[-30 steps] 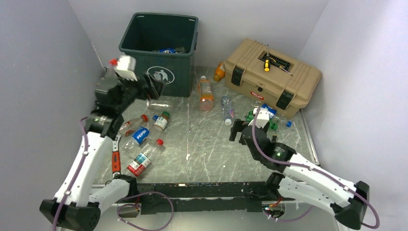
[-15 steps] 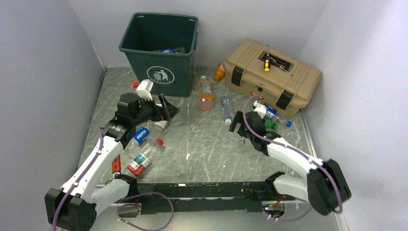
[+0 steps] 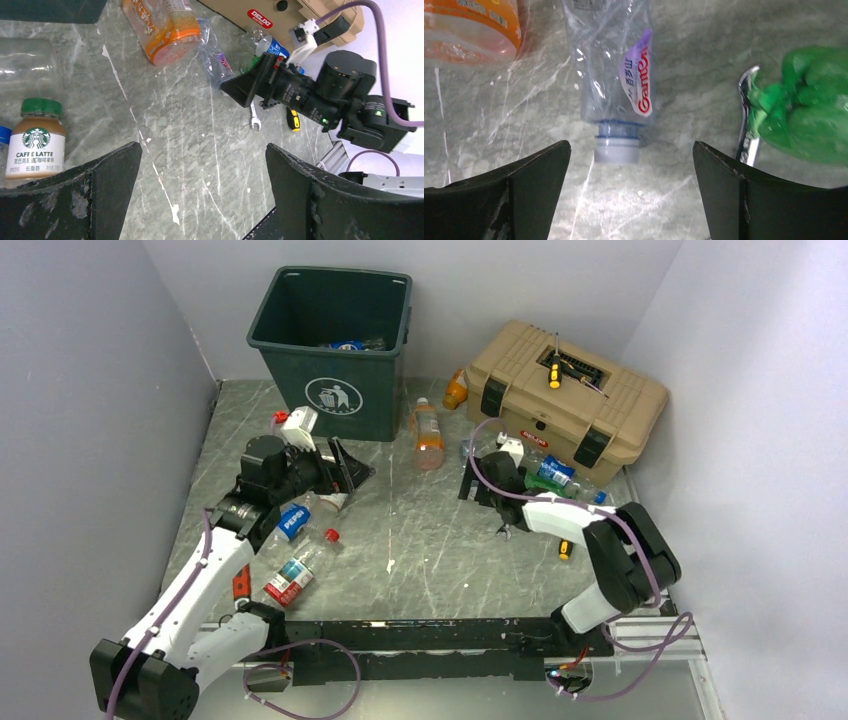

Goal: Put the plastic bottles in the bin
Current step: Pick up the plastic bottle at the center of the board.

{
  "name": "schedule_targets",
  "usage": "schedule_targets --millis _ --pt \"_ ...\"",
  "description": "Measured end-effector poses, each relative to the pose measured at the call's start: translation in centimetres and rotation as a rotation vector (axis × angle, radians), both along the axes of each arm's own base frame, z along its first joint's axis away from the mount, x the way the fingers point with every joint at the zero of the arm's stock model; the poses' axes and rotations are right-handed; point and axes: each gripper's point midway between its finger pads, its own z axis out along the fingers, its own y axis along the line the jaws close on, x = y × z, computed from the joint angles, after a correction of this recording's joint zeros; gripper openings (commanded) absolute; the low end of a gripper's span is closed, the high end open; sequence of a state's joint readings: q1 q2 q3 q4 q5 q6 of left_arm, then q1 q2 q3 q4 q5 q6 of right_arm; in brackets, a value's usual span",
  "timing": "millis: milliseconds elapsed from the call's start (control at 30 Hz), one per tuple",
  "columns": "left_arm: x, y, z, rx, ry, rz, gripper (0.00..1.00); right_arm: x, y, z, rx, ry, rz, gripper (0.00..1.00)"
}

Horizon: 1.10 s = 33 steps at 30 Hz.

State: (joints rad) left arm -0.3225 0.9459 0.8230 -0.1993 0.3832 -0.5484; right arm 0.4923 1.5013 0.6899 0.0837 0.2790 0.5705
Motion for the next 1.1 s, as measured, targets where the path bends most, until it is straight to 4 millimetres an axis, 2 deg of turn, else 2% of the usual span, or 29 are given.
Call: schedule_targets --millis 167,300,400,467,800,833,933,1033,1100 --pt "-0.1 -0.2 0.1 -0.013 0.009 -0.006 1.00 1.8 0.9 -1.0 -0.023 0.013 0.013 0.89" --pt "-0.2 -0.2 0.2 -0.019 0.004 -0.007 0.99 2.1 1.0 -2.3 -0.045 0.034 0.020 0.81" --pt "-0.3 -0.2 0.5 -0.022 -0.006 -0.007 1.00 2.5 1.1 -2.4 -0.055 0.028 0.026 0.72" --pt "-0.4 -0.1 0.7 -0.024 -0.012 -0.007 0.99 2.7 1.1 -2.4 -0.061 0.027 0.027 0.64" --pt "-0.5 0.0 1.1 -0.025 -0.027 -0.003 0.99 3.0 1.5 -2.4 -0.078 0.023 0.045 0.10" --pt "-0.5 0.1 1.3 -0.024 -0.033 0.001 0.99 2.7 1.5 -2.1 -0.078 0.023 0.049 0.00" --pt "-0.6 0.3 1.7 -0.024 -0.050 0.014 1.00 1.0 1.5 -0.4 -0.078 0.014 0.067 0.00" --pt "-0.5 0.5 1.9 -0.021 -0.063 0.024 1.00 -1.5 1.8 3.4 -0.050 -0.024 0.112 0.00" --pt "-0.5 0.6 1.9 -0.009 -0.074 0.022 0.99 -3.3 2.5 6.7 -0.007 -0.065 0.174 0.00"
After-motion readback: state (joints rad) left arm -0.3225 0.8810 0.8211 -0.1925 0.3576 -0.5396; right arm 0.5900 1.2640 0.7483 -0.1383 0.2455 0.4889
